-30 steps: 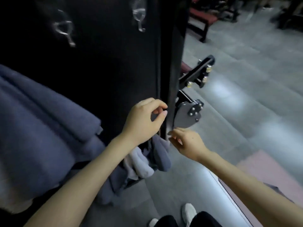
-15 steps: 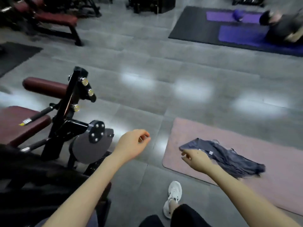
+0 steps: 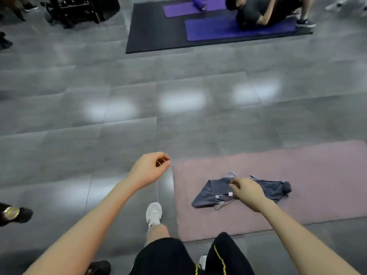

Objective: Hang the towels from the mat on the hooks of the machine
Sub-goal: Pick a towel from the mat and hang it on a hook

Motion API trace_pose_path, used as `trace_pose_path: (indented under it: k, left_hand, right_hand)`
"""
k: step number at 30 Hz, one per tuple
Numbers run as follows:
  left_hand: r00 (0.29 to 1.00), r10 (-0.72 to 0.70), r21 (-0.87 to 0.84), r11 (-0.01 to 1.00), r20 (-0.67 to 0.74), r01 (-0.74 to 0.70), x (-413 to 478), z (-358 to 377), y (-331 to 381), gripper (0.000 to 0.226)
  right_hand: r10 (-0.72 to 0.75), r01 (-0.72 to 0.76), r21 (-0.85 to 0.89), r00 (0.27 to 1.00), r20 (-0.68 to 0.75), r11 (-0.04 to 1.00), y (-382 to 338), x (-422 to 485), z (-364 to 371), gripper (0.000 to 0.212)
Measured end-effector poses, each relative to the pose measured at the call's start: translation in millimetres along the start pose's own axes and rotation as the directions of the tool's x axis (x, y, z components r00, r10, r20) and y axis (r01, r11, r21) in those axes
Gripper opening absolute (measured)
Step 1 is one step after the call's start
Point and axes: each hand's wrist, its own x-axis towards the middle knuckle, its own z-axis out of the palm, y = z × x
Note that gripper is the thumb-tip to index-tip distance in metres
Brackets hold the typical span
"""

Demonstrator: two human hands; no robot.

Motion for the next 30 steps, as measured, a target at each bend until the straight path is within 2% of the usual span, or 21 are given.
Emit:
trace_pose_path:
  k: [5, 9, 13, 19, 23, 28, 30]
  left_hand:
    - [0.977, 0.176, 0.083, 0.979, 0.121, -0.186, 154.6, -38.4, -5.6, 0.012]
    - [0.911, 0.332, 0.138, 0.918, 0.247, -0.372, 273.6, -72.6, 1.0, 0.014]
    - [0.8, 0.449, 0.176, 0.819, 0.398, -0.547, 373.7, -91.9, 34.0, 0.017]
    - [0.607, 0.569, 0.077, 0.691, 0.555, -0.718, 484.2, -70.3, 114.4, 0.016]
    - [0.458, 0.625, -0.025, 0.607, 0.632, -0.794, 552.8, -31.3, 178.6, 0.013]
    - [0.343, 0.666, -0.089, 0.525, 0.663, -0.846, 646.9, 21.8, 283.9, 0.012]
    - [0.267, 0.672, -0.109, 0.462, 0.691, -0.88, 678.7, 42.0, 328.5, 0.012]
  right_hand:
    - [0.213, -0.211, 0.045, 0.977, -0.028, 0.976, -2.9, 93.2, -15.9, 0.025]
    - [0.421, -0.407, 0.174, 0.905, -0.054, 0.897, -23.2, 146.2, -32.5, 0.021]
    - [0.581, -0.547, 0.293, 0.813, -0.038, 0.784, -42.8, 186.8, -54.5, 0.019]
    - [0.767, -0.689, 0.437, 0.641, -0.006, 0.579, -38.7, 238.6, -88.2, 0.02]
    - [0.854, -0.733, 0.54, 0.517, 0.046, 0.415, -2.1, 286.3, -101.7, 0.021]
    - [0.917, -0.754, 0.629, 0.364, 0.16, 0.189, 67.2, 337.8, -130.8, 0.02]
    - [0.93, -0.745, 0.661, 0.299, 0.212, 0.088, 92.0, 352.4, -143.3, 0.023]
